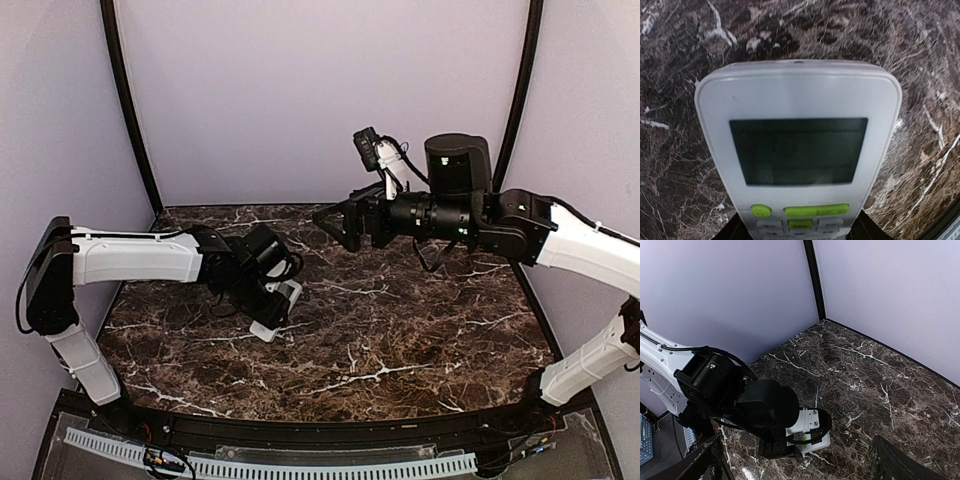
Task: Load the batteries into the remote control
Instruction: Place the remote control at the center of the board.
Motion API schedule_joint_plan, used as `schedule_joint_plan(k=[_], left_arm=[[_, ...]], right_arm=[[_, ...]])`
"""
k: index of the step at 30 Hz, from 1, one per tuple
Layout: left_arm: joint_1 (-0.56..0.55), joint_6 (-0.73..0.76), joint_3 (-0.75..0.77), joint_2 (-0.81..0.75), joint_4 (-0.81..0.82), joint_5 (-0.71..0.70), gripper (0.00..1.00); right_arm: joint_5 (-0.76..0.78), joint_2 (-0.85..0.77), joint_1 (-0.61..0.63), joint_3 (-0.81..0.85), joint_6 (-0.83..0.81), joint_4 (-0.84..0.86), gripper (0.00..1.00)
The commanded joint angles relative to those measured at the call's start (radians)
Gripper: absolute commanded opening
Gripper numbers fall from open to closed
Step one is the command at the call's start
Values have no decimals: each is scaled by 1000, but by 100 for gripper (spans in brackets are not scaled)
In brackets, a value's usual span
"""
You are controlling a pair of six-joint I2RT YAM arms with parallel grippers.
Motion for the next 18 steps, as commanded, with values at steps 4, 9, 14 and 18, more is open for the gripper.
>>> schedule_joint_plan(k=[4,9,14,18], left_arm=[[-2,30,105,129,-180,63,5],[-2,59,162,231,-217,136,19],[-2,90,192,290,-212,149,41],[0,101,192,301,-201,123,55]], right_arm=[[-5,25,-2,5,18,-47,99],[-21,36,-2,5,21,-54,99],[-9,44,-1,11,28,-69,99],[4,49,-1,11,33,-80,99]])
